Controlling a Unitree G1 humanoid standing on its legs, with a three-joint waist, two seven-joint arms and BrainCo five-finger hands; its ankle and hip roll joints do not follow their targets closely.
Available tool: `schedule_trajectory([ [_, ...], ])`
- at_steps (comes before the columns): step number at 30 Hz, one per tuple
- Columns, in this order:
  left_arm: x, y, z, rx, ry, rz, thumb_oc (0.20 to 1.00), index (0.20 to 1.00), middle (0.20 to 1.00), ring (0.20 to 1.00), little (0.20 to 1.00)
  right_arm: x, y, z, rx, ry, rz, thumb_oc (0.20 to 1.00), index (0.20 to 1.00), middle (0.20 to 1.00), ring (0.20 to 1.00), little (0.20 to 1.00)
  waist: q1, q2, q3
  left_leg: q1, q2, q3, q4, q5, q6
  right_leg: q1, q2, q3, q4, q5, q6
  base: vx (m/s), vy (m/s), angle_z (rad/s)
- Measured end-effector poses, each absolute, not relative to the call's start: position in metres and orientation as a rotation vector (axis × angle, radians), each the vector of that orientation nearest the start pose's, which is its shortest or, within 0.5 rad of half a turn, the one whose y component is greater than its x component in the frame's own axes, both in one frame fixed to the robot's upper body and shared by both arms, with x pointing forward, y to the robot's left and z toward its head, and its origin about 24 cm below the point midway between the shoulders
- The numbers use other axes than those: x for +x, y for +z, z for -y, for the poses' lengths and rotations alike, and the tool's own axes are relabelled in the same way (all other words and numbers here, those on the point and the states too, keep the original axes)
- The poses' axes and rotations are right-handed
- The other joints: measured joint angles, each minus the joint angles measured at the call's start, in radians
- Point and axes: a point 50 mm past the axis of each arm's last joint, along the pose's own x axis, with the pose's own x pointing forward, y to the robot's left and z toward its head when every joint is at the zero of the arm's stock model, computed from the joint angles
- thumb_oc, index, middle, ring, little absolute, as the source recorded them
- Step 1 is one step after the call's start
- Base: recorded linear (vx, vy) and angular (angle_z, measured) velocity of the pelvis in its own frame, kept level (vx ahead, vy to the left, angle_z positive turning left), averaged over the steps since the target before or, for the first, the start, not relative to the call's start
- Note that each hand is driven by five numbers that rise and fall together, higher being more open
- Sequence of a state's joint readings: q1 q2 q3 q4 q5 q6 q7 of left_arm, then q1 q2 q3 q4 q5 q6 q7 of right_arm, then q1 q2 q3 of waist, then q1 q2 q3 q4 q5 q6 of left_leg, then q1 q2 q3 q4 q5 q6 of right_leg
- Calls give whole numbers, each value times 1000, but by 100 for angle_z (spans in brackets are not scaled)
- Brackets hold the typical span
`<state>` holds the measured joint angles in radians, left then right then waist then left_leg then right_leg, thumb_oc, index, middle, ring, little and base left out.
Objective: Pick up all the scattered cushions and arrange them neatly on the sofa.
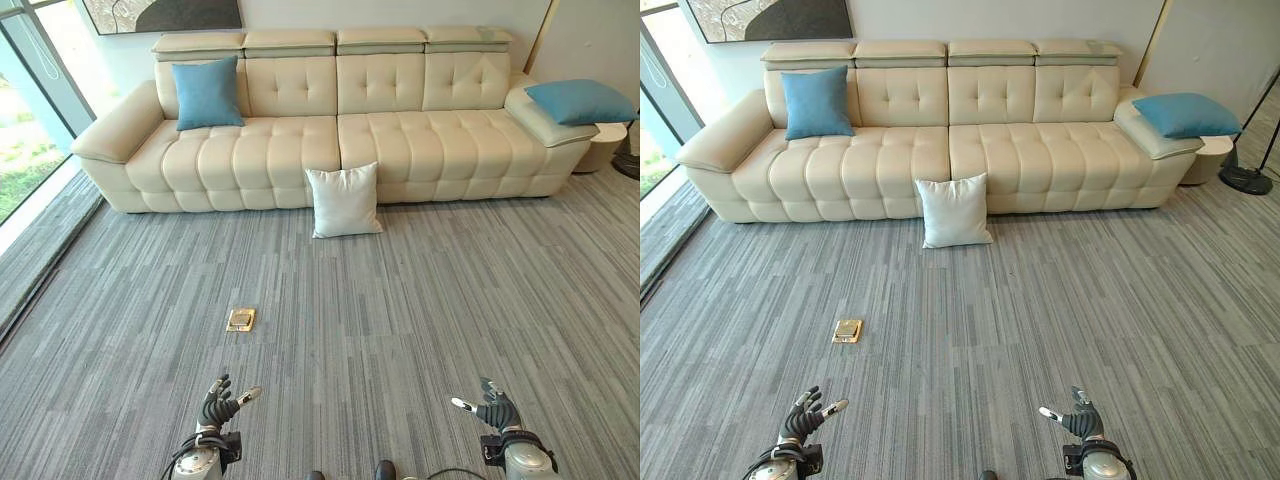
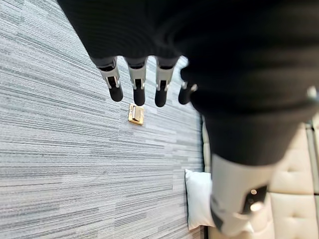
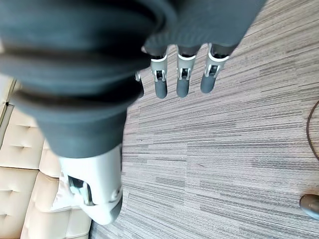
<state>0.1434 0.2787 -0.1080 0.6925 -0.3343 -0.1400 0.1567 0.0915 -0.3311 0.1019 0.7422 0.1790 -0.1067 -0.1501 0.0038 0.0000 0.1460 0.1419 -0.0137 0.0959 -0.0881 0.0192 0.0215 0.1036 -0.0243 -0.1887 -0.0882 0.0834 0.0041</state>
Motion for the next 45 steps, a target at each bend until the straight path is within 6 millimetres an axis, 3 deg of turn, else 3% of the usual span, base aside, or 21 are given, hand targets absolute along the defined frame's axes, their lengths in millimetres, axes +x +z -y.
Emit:
schedule_trajectory([
  [31,138,-117,-228,45,242,-756,1000,1000,1000,1000,1000,148,-112,254,-203,-250,-766,1000,1000,1000,1000,1000,-1,-5,-23,-5,0,2,0,5,5,-5,0,-1,0,15,12,0,0,0],
  [45,137,-118,-226,-1,256,-758,1000,1000,1000,1000,1000,147,-118,234,-103,-199,-773,1000,1000,1000,1000,1000,1,-5,-23,-5,0,-2,0,5,5,-4,0,-3,0,14,11,2,1,0],
])
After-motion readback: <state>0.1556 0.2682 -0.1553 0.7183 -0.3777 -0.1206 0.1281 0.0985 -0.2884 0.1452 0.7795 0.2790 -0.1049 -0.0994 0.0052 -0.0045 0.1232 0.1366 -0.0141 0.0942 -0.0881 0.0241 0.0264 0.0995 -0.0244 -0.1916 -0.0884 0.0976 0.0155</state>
